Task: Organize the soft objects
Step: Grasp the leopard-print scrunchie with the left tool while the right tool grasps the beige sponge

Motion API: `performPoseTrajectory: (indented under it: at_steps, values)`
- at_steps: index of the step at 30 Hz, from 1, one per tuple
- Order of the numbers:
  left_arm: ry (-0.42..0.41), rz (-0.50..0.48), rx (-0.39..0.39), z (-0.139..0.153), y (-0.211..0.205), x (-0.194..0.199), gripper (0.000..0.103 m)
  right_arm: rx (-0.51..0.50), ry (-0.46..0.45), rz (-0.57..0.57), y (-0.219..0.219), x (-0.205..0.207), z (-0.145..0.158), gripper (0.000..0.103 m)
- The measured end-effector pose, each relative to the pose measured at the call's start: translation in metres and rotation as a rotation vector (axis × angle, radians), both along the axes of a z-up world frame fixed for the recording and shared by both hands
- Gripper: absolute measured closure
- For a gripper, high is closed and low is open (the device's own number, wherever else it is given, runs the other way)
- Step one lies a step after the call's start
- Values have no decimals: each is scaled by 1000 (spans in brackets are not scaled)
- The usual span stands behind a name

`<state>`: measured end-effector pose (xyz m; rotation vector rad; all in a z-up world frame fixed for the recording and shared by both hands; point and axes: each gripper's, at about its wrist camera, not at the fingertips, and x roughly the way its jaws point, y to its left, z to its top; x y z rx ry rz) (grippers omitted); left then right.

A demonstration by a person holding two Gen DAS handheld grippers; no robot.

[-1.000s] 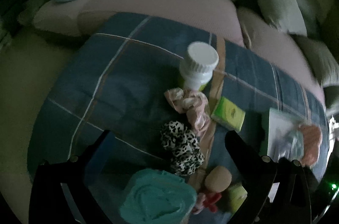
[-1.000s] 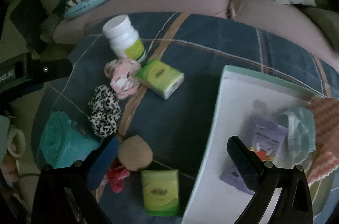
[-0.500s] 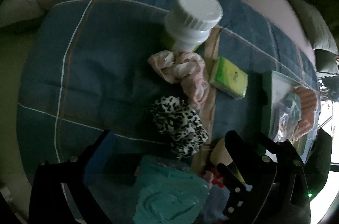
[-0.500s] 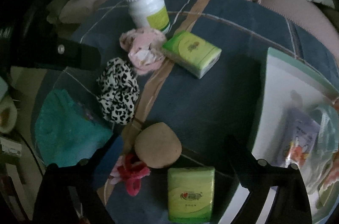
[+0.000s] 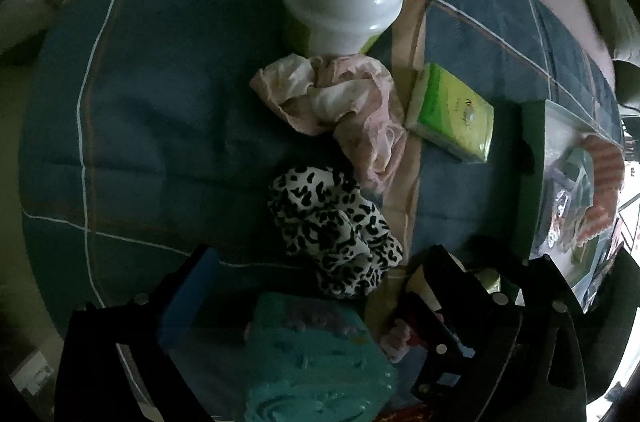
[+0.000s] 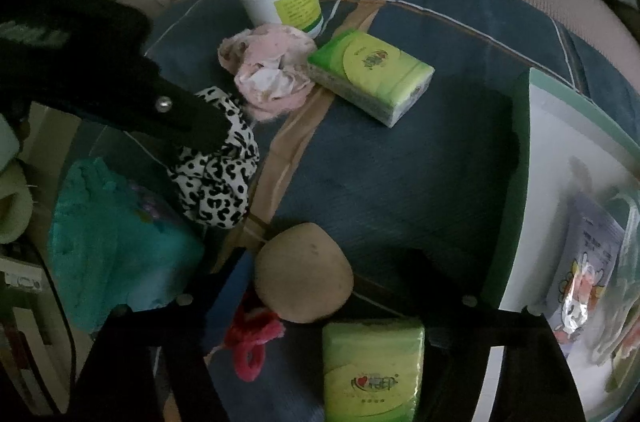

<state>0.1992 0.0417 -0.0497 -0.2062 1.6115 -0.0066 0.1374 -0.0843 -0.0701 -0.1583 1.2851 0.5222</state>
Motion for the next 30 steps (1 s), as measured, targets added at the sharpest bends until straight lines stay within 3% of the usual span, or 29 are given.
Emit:
performPoseTrajectory:
  at_steps: [7,8,9,10,11,22,30]
  values:
    - [40,-17,12,-11,-13,13,8,19,9,-8,0,-1,-1,39]
    - [43,-16,9,-13,-14,15,13,23,11,-9,-1,-1,0,44]
    - [47,-16,7,-16,-14,14,28,30,14,-12,-2,0,0,46]
    - [56,-12,-1,-18,-15,16,35,35,16,-14,-3,1,0,50]
    - [59,-10,-3,-21,-16,16,35,40,19,-16,-5,2,0,52]
    - [73,-18,-12,-37,-12,20,37,79,38,-62,-23,11,8,53]
    - [82,-29,-26,-44,-19,19,52,95,30,-98,-38,19,15,53]
